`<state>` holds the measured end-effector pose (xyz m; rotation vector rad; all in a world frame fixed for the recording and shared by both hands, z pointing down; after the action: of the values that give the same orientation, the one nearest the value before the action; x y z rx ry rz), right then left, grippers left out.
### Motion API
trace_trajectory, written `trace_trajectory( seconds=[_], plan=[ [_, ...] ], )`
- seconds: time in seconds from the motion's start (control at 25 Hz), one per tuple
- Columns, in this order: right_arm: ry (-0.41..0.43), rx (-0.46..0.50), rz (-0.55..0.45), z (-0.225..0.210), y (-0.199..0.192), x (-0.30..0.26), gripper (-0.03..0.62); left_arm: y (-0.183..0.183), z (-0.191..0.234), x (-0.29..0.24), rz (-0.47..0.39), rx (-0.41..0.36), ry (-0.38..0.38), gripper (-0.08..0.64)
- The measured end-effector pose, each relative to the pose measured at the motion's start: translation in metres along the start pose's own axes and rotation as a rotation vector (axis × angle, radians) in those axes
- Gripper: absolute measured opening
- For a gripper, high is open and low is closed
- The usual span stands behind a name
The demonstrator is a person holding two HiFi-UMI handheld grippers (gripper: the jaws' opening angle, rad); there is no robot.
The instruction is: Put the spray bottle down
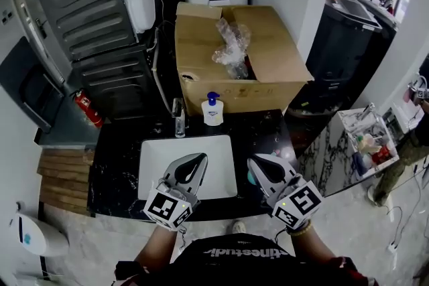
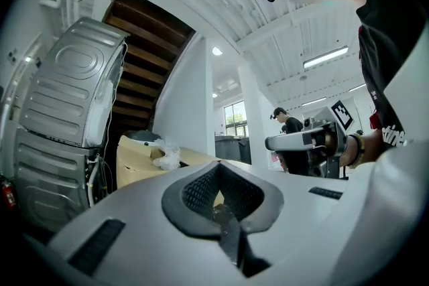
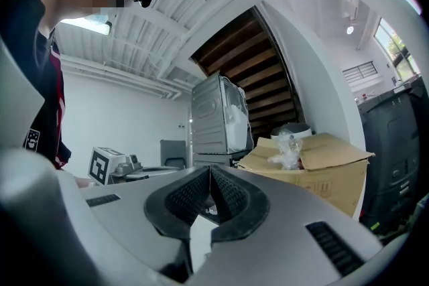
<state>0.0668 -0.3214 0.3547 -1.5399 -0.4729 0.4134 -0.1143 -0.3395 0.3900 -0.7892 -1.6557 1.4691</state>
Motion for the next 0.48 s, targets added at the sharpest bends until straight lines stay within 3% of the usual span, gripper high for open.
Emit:
trace_trajectory(
  seconds=[0.48],
  plan=[
    [-0.034,0.013,0.001,0.005,0.003,0.017,0.04,0.0,-0.016,-0.004,-0.001,0.013,-0.04,0.014]
  ],
)
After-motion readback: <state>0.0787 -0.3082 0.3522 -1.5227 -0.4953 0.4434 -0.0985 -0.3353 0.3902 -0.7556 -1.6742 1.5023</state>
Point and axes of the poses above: the fingertips, and each gripper's own axes: x backward along the fingers, z to its left, y out of its top, the point moved 5 cm from there along x, backward along the fingers, and after that the axes turned 13 degrees about y, right-handed, at the moved point
